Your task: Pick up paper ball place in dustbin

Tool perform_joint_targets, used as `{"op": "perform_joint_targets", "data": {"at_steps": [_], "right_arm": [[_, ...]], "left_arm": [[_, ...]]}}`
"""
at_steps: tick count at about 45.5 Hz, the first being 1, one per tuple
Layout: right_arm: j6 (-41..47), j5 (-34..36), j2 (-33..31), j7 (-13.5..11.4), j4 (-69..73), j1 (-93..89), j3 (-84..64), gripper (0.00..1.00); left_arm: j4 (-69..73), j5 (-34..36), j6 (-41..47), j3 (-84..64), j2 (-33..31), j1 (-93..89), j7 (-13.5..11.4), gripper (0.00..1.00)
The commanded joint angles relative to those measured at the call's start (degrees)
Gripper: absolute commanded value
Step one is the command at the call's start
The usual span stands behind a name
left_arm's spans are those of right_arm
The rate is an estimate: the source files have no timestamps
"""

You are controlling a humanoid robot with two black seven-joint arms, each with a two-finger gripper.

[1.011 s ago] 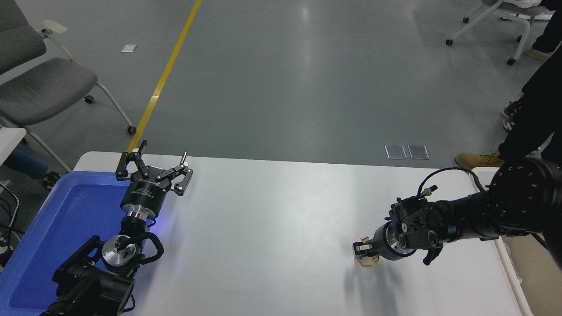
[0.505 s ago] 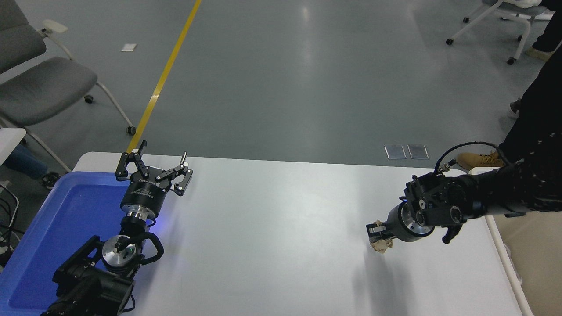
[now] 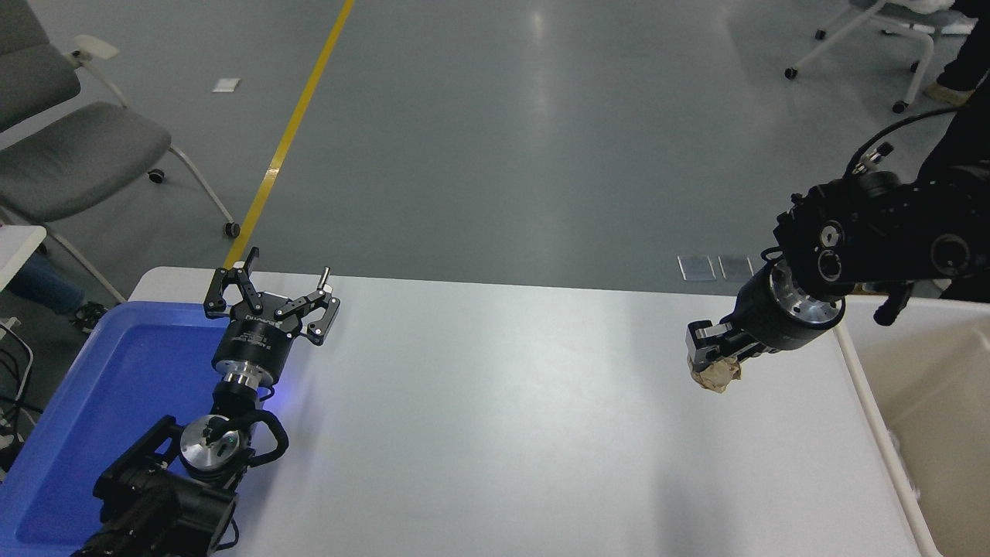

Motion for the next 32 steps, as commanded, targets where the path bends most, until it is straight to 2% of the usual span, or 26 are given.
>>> {"op": "perform_joint_targets", "data": {"at_steps": [1,10,20,25,32], "right_arm": [[5.2,0.1,-5.6,-0.2,1.6,8.8,-1.9,0.0],[4.1,0.5,-15.0,-0.3,-2.8,11.1,-3.5,0.0],[-3.5,0.7,-28.1,-0.3,-21.3,2.5,-1.4,0.0],[-9.0,0.8,-33.4,-0.3,-32.5,-8.3,6.6,0.0],[-17.6,5.4,-33.8,-0.4,-45.8,-29.6,23.6,0.0]], "left_arm": [[0.0,0.0,0.0,0.0,0.0,0.0,0.0,0.99],[0.0,0.0,0.0,0.0,0.0,0.0,0.0,0.99],[0.0,0.0,0.0,0.0,0.0,0.0,0.0,0.99],[0.0,0.0,0.0,0.0,0.0,0.0,0.0,0.99],[0.0,0.0,0.0,0.0,0.0,0.0,0.0,0.99]]}}
